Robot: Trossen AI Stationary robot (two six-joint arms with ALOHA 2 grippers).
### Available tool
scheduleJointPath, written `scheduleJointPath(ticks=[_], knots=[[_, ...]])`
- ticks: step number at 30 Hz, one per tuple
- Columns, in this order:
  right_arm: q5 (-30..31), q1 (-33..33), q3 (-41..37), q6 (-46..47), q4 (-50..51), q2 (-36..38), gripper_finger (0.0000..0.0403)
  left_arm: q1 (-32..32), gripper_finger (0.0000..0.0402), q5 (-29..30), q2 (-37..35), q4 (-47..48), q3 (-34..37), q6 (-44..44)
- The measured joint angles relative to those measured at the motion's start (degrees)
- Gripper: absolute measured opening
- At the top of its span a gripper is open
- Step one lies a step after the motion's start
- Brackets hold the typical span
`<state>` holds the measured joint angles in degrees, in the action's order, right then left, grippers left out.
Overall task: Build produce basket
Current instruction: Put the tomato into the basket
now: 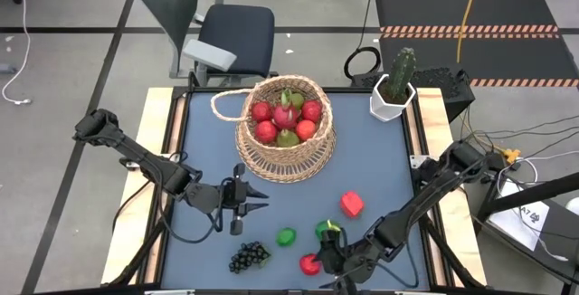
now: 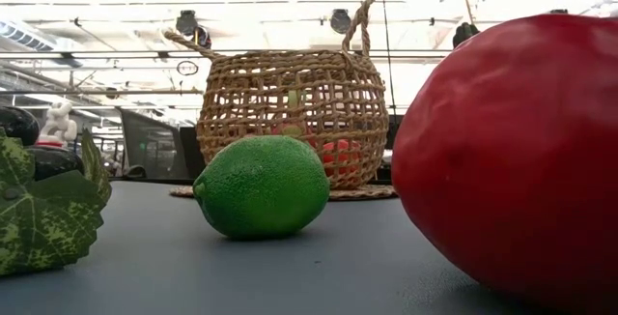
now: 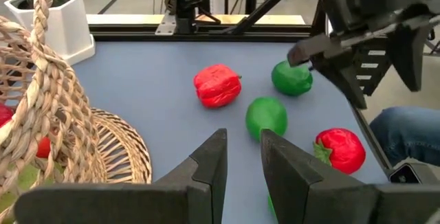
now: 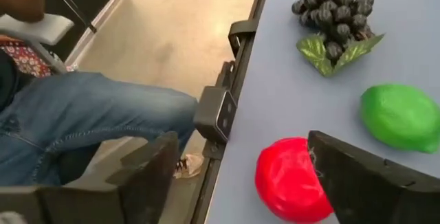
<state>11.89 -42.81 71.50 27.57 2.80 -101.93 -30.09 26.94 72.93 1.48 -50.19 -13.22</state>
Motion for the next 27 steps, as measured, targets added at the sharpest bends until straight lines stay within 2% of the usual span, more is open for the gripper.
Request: scheduleJointPath(ticks=[9,12,17,27], knots=[[0.26,-0.07,0.0,-1.7,-1.25,-5.13,0.0396,0.0,0.009,0.0,0.0,-0.04,0.0,-0.59],[0.67,0.36,0.0,-3.43,-1.26,-6.32,0.0395,0.0,0.009,0.0,0.0,-0.04,0.0,-0.58],[4.68,0.6,-0.02,-6.72,-1.29,-7.18,0.0399,0.0,0.009,0.0,0.0,-0.04,0.0,-0.58],[4.61,0.75,-0.02,-7.5,-0.8,-7.32,0.04,0.0,0.009,0.0,0.0,-0.04,-0.02,-0.56]])
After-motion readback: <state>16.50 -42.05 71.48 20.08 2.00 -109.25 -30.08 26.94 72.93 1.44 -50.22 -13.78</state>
